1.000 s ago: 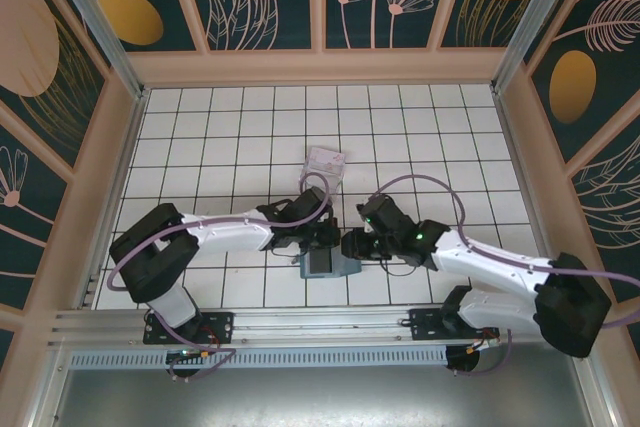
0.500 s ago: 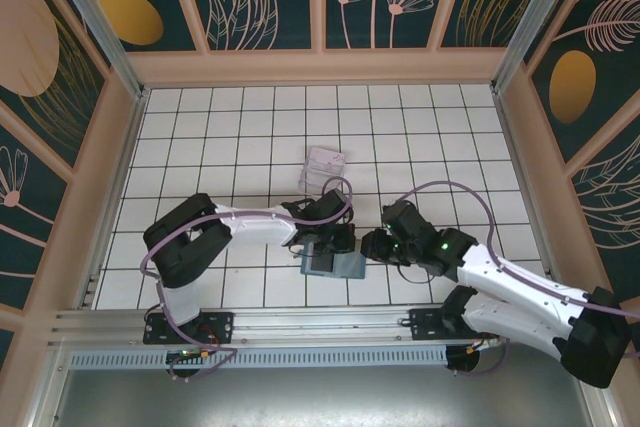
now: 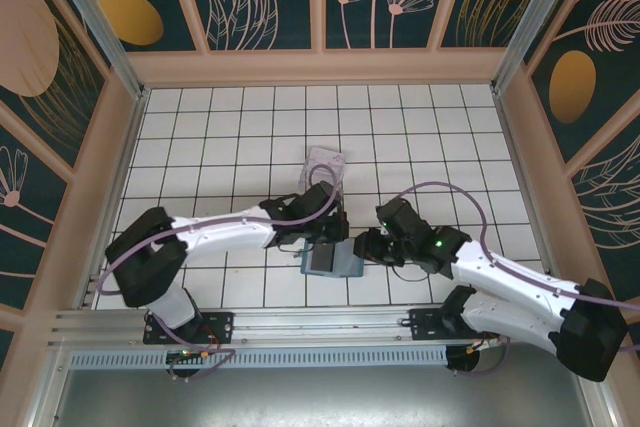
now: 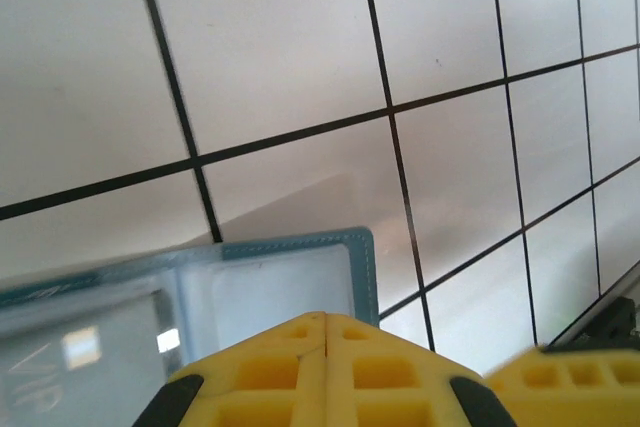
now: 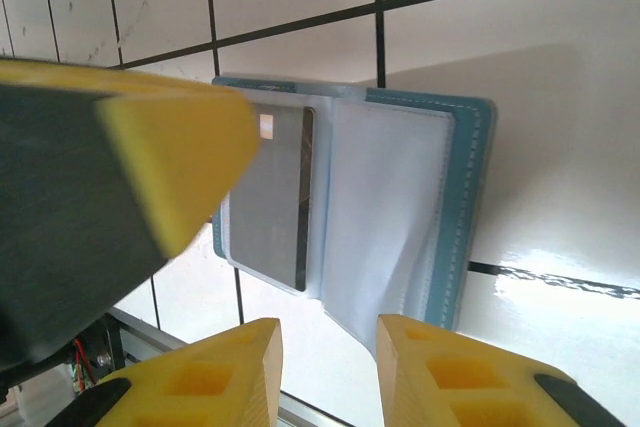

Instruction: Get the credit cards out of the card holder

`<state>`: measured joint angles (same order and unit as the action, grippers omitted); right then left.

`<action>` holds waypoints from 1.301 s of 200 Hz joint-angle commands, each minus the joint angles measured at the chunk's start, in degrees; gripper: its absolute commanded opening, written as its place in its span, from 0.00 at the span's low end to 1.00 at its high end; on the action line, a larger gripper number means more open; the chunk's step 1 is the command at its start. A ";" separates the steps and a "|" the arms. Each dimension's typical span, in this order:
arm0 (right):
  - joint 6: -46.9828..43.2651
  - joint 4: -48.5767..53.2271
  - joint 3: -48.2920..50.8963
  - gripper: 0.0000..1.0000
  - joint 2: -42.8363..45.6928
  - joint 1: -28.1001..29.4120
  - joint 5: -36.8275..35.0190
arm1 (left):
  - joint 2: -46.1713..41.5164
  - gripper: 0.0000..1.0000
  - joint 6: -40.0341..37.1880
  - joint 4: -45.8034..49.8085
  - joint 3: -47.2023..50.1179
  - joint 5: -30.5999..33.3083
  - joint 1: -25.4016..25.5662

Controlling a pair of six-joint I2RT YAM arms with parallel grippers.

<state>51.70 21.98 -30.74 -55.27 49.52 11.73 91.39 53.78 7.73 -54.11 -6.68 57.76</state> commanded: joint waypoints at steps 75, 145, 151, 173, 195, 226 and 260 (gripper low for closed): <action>2.88 -12.57 -6.00 0.32 -15.96 3.05 5.45 | -8.73 0.02 2.52 -4.24 15.98 -1.09 -3.83; 3.50 -17.05 -4.25 0.30 -22.09 3.31 6.14 | -6.83 0.02 1.78 -5.09 18.82 -2.11 -4.38; 3.51 -17.35 -4.01 0.30 -22.47 3.31 6.11 | -6.60 0.02 1.64 -5.00 18.95 -2.20 -4.37; 3.49 -18.50 -3.07 0.29 -23.91 3.33 6.11 | -5.99 0.02 1.50 -4.87 19.46 -2.30 -4.36; 3.50 -19.56 -2.08 0.28 -25.38 3.37 6.20 | -5.38 0.02 1.20 -3.76 19.40 -1.97 -4.41; 3.41 -20.13 -1.32 0.27 -26.54 3.33 5.77 | -4.08 0.02 0.88 -3.00 19.46 -1.97 -4.47; 3.14 -22.48 -0.36 0.26 -27.73 3.22 6.68 | -3.34 0.02 0.60 -2.62 19.48 -2.02 -4.41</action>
<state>54.59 2.22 -32.32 -81.84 52.51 17.76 85.62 55.55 2.42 -35.27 -8.75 53.56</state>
